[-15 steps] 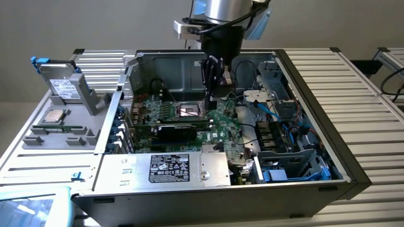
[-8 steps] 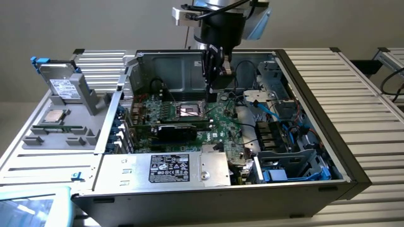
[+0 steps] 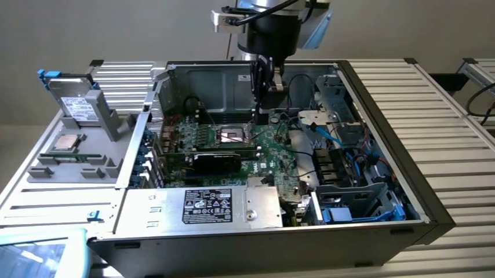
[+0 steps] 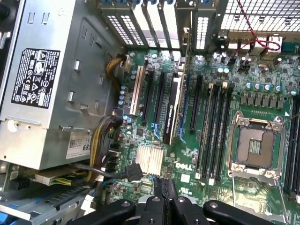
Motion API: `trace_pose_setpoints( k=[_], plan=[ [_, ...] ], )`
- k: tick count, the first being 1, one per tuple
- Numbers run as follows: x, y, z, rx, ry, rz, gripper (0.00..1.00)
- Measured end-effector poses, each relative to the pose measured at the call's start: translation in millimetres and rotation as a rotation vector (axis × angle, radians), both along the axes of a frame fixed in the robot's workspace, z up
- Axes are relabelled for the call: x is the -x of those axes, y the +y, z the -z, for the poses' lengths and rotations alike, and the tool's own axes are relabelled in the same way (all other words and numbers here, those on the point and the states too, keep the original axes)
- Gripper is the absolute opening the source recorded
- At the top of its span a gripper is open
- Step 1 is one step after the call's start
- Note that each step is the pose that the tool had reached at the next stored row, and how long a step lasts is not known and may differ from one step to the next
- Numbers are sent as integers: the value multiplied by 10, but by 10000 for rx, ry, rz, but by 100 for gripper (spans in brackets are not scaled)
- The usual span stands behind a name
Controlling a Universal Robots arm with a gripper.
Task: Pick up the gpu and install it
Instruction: 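Insert the gpu into the slot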
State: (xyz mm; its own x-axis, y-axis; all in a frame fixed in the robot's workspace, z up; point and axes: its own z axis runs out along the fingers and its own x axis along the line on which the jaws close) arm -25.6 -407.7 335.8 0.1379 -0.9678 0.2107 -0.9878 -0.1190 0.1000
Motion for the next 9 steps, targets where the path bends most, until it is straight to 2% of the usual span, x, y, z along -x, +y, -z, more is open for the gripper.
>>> trace_pose_setpoints(
  k=[1,2,7,9],
  plan=[
    [0,2,0,0,-80,59,12],
    [0,3,2,-1,-118,133,12],
    [1,4,21,2,-194,610,12],
    [7,4,23,1,-205,659,12]
  ],
)
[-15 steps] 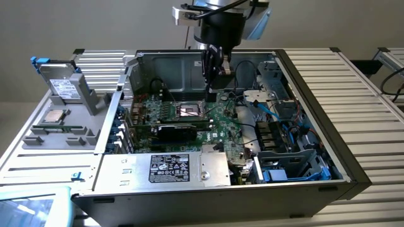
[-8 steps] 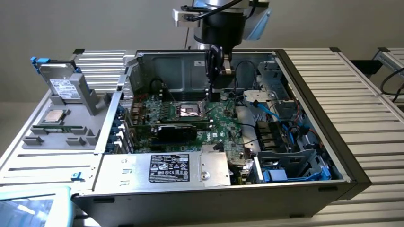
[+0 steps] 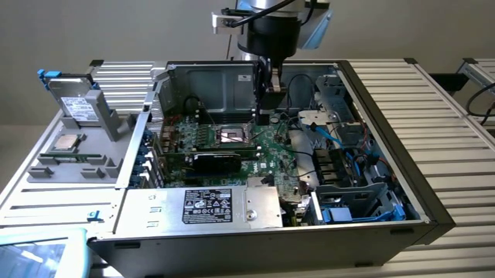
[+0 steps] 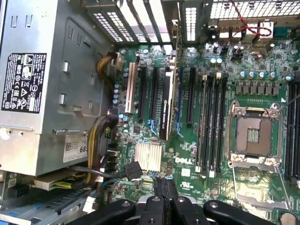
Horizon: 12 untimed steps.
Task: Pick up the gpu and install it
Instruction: 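Insert the gpu into the slot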
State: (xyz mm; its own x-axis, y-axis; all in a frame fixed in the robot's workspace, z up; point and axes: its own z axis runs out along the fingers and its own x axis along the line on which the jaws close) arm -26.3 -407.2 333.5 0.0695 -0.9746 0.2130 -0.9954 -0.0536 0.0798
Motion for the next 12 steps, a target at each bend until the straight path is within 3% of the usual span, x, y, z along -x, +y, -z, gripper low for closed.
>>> trace_pose_setpoints(
  k=[2,3,8,9,12],
  plan=[
    [0,0,1,-11,-2,0,12],
    [0,0,2,-89,-3,1,12],
    [1,0,1,-936,-21,1,12],
    [2,0,0,-1080,-22,0,12],
    [10,0,1,-1105,-23,4,12]
  ],
)
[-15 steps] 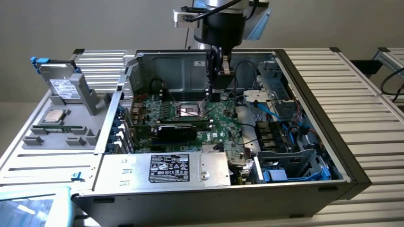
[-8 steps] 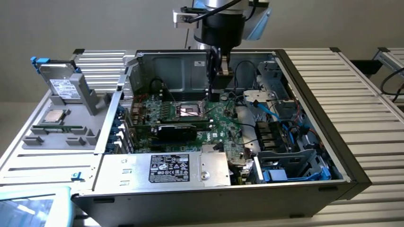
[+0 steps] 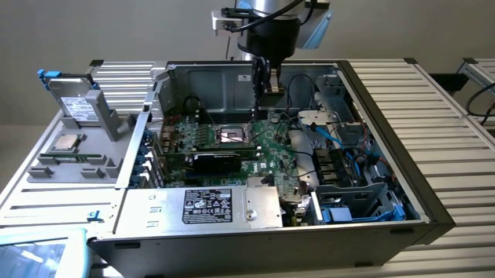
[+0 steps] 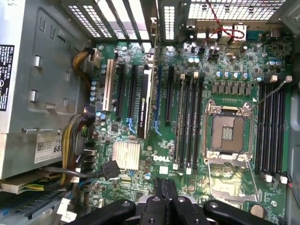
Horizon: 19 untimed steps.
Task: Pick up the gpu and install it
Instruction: 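Insert the gpu into the slot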
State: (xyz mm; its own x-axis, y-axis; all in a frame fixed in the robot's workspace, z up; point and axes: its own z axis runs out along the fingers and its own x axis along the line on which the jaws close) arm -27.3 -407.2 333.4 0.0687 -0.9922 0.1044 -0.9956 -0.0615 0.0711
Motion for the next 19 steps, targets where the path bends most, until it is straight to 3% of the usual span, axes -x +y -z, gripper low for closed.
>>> trace_pose_setpoints(
  k=[11,19],
  plan=[
    [221,5,3,-2,-34,182,12],
    [508,6,12,-4,-34,205,12]
  ],
)
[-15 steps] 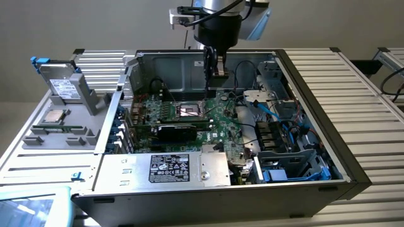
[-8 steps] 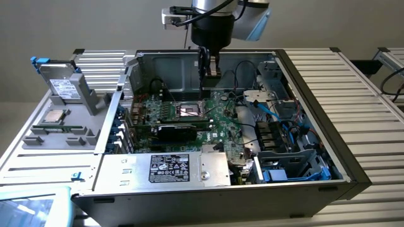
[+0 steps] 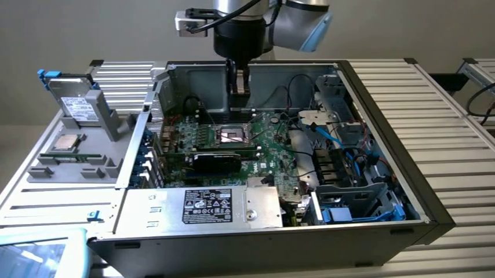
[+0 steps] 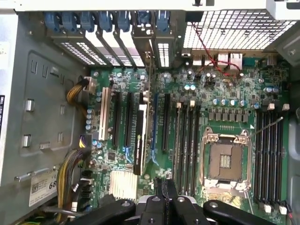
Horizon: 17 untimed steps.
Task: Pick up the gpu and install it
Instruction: 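Insert the gpu into the slot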
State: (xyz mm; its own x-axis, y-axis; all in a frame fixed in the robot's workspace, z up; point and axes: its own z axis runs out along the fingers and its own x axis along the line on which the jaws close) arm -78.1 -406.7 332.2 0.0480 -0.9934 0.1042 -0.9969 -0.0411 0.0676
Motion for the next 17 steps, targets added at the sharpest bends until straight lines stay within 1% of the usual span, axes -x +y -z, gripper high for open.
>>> trace_pose_setpoints(
  k=[8,11,13,17],
  plan=[
    [320,0,14,1,-3,3,12],
    [426,-10,15,0,-3,2,12],
    [489,-35,22,0,-2,3,12],
    [605,-112,61,-8,-3,3,12]
  ],
)
